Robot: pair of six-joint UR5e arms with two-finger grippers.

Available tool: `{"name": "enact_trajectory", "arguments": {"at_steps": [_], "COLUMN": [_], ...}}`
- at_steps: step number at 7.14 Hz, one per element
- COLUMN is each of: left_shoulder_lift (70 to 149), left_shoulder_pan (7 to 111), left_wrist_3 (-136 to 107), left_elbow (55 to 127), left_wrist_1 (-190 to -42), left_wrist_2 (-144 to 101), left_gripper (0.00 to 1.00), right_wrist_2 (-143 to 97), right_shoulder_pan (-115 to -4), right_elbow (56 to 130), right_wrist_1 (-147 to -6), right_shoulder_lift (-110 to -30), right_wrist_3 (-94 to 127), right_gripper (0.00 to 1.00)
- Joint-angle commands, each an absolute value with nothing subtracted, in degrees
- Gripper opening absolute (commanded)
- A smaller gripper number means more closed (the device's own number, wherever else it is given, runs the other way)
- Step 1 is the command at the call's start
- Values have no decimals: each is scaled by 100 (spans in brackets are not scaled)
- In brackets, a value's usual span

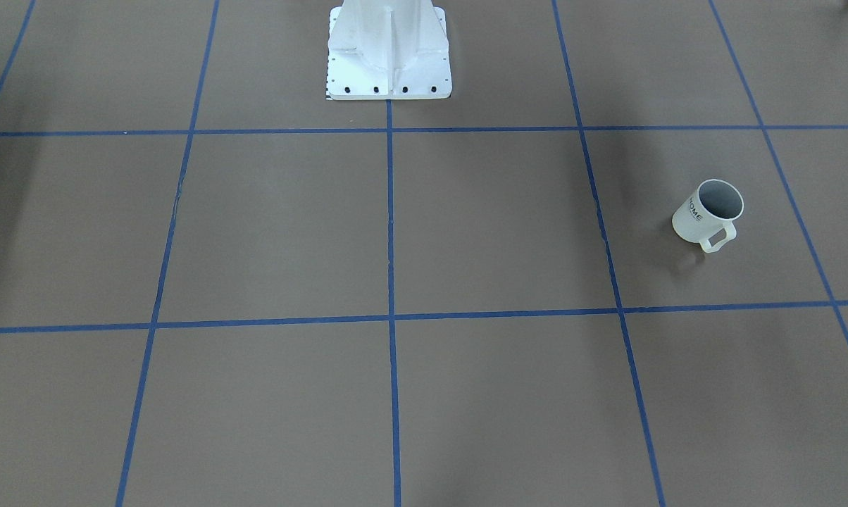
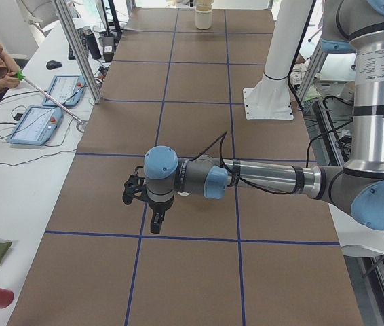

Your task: Left arm hands cup to right arm to dump lemon

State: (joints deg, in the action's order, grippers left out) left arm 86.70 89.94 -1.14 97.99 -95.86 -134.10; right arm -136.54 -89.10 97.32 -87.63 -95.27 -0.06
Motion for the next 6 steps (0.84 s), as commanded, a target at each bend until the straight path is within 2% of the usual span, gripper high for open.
{"name": "enact_trajectory", "arguments": {"at_steps": [1,3,6], "left_shoulder_lift": [8666,8684,8683], "left_shoulder_pan": [9000,8991,8617], "left_wrist_3": [-114,-132,-341], "left_elbow": [9800,9852,10370], "left_wrist_1": [-9589,-9624,-9985], "left_wrist_2": [-13403,-13421,-13482], "left_gripper": [100,100,100], "right_wrist_2": [-13711,-13711,-13720], "right_shoulder_pan": [-8912,-8912,-8903], "right_elbow": [9747,9764,10063], "right_wrist_1": [-8763,-8754,-8763], "right_shoulder_lift": [-9519,-9510,-9440], "right_wrist_3": [9,9,52], "right_gripper": [100,100,100]}}
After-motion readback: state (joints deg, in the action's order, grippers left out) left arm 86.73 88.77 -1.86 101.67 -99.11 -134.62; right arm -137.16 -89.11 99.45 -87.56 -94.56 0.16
